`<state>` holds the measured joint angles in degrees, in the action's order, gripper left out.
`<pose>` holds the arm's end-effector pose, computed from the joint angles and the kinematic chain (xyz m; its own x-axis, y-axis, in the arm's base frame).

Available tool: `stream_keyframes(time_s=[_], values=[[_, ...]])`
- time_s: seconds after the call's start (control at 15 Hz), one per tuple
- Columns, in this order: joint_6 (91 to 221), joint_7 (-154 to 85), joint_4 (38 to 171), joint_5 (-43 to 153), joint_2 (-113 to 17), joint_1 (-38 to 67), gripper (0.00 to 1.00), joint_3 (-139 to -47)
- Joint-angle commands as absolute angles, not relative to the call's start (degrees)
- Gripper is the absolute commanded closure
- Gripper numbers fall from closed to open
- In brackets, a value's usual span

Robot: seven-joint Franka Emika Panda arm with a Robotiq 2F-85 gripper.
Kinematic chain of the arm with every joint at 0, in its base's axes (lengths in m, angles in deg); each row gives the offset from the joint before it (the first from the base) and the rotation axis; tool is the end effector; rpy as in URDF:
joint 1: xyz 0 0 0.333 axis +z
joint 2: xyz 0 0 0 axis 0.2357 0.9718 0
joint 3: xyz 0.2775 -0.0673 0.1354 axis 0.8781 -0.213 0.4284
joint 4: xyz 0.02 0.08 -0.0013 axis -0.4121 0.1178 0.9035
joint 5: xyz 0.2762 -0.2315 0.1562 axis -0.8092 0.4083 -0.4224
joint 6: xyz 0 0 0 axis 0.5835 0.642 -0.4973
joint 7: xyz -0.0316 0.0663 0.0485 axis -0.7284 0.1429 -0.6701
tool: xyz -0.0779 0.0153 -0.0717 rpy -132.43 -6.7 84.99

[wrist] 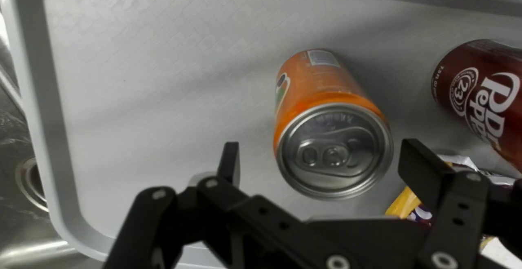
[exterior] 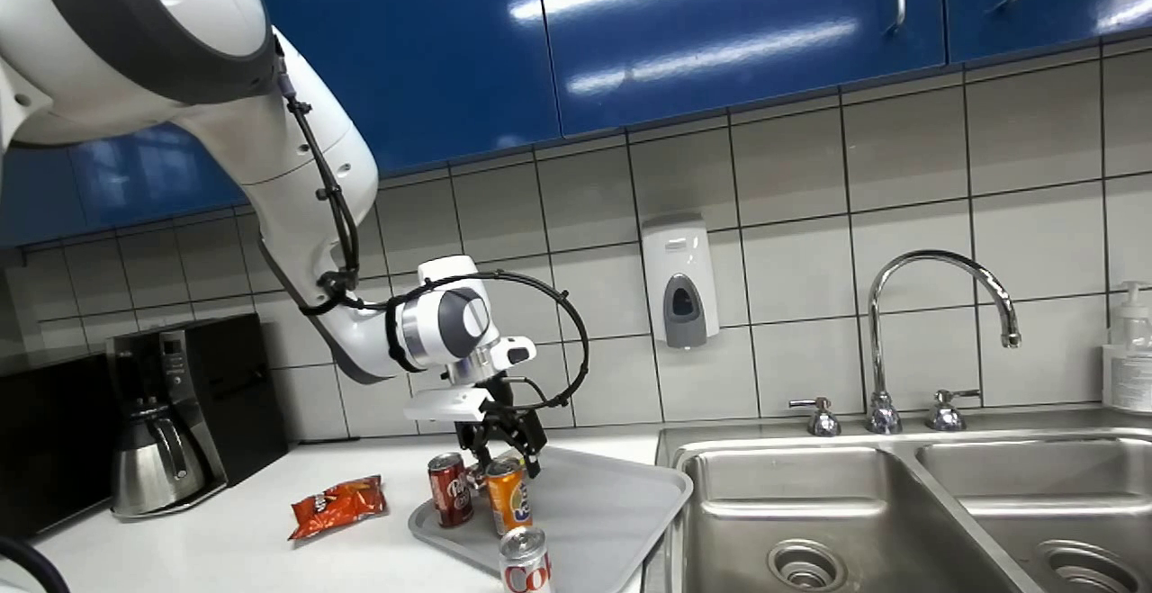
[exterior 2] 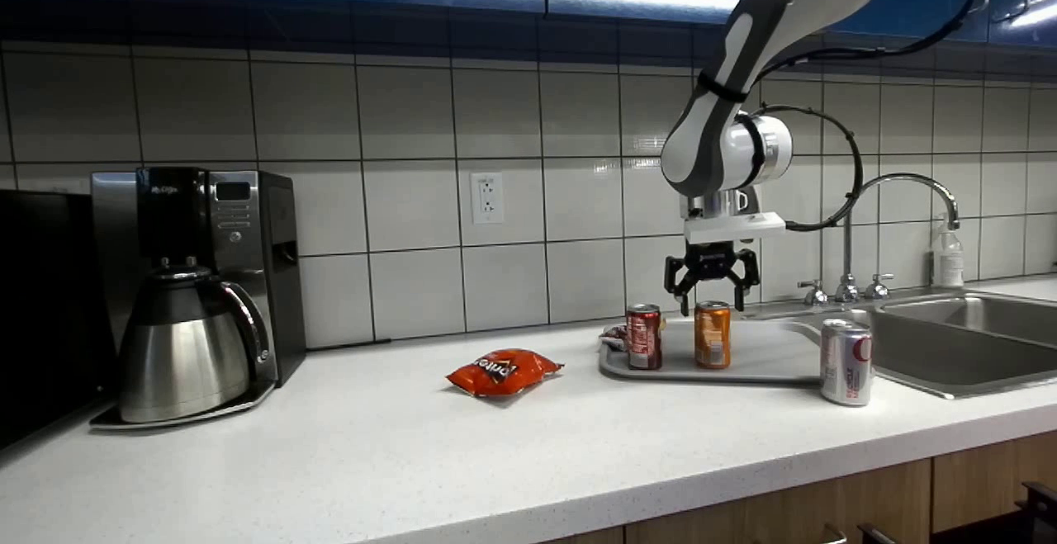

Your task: Put the cans on the grey tray.

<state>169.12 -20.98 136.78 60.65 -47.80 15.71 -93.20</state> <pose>0.5714 -0.0182 0.2643 0.9684 -0.2149 0.1262 -0.2256 -0.9711 0.0778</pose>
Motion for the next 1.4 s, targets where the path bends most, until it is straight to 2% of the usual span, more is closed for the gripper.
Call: stream_keyframes(time_s=[0.0, 0.8, 1.33], values=[[169.8, -23.0, 138.6, 60.0, -51.3, 15.5, 0.00, -93.4], [169.1, -21.3, 148.8, 62.8, -62.9, 13.9, 0.00, -95.1], [169.3, -21.6, 148.5, 62.3, -61.6, 13.0, 0.00, -94.7]])
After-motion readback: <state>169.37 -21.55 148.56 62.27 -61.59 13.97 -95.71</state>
